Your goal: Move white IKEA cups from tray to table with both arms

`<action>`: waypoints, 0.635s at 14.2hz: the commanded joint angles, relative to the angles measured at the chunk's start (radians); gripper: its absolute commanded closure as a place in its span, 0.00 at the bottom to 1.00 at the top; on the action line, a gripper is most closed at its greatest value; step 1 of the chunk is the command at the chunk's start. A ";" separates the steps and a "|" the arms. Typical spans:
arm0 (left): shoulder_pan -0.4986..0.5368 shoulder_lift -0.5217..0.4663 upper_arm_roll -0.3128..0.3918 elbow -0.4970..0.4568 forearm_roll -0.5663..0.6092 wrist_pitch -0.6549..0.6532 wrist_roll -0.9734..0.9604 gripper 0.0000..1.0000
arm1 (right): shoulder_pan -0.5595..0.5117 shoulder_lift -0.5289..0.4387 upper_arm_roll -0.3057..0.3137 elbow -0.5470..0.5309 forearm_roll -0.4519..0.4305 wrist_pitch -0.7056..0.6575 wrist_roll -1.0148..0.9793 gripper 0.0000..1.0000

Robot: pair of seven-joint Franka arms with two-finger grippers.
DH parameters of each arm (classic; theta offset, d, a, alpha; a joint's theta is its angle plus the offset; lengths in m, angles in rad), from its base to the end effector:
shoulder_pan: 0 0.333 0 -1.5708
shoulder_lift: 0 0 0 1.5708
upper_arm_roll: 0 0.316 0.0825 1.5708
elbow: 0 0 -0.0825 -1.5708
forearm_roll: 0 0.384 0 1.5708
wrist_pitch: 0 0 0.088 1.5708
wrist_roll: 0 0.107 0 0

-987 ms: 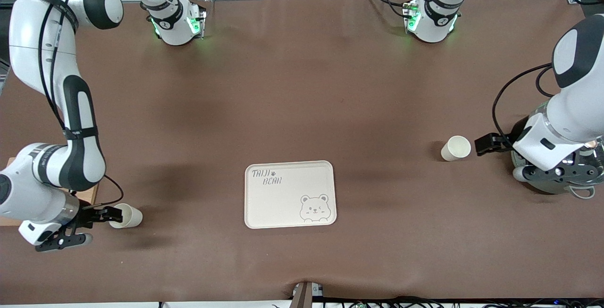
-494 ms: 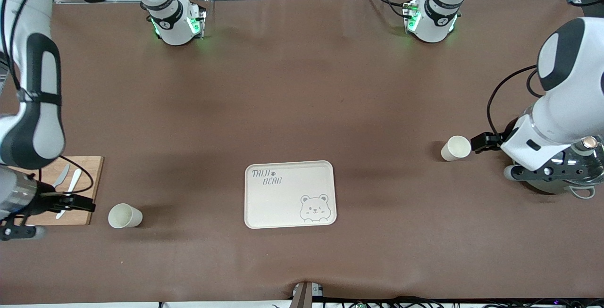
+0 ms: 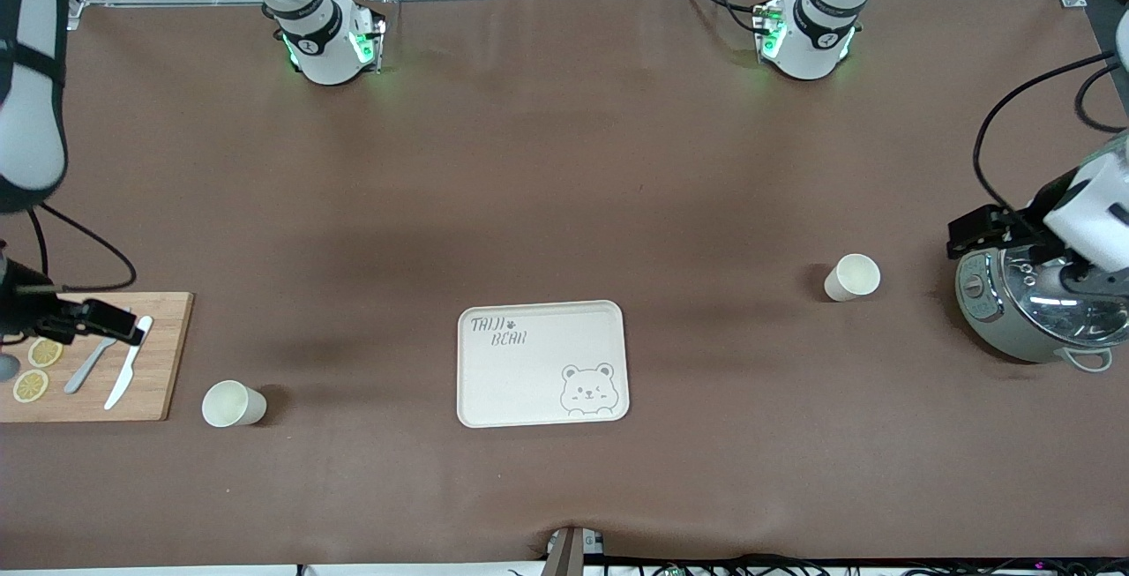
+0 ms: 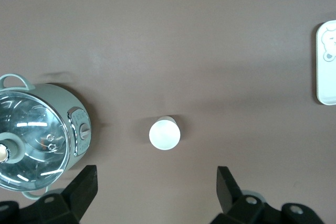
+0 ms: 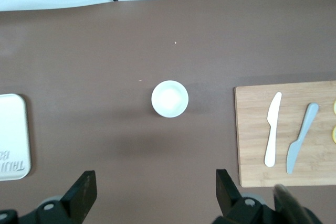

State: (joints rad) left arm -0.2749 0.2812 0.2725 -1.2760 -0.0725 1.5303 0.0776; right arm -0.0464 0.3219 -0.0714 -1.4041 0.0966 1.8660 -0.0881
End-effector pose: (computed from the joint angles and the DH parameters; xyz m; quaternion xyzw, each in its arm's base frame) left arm 0.6319 -0.0358 0.5973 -0.9989 0.0459 0.0086 0.0009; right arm 0.6693 -0.0647 0.5358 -0.9966 0.0230 -0.0736 0.0285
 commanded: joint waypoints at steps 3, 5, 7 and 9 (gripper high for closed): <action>0.102 -0.026 -0.190 -0.008 -0.003 -0.044 -0.056 0.00 | 0.008 -0.213 0.007 -0.168 -0.015 -0.036 0.030 0.00; 0.108 -0.027 -0.193 -0.006 0.000 -0.055 -0.062 0.00 | 0.010 -0.263 0.009 -0.196 -0.015 -0.070 0.044 0.00; 0.112 -0.023 -0.193 -0.006 0.014 -0.053 -0.045 0.00 | 0.017 -0.296 0.012 -0.197 -0.029 -0.134 0.045 0.00; 0.112 -0.017 -0.194 -0.008 0.020 -0.050 -0.019 0.00 | 0.030 -0.320 0.010 -0.199 -0.046 -0.172 0.045 0.00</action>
State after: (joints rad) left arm -0.1711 0.2734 0.0882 -1.2785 -0.0707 1.4909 0.0299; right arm -0.0347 0.0533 -0.0622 -1.5613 0.0824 1.7125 -0.0679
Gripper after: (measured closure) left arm 0.000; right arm 0.000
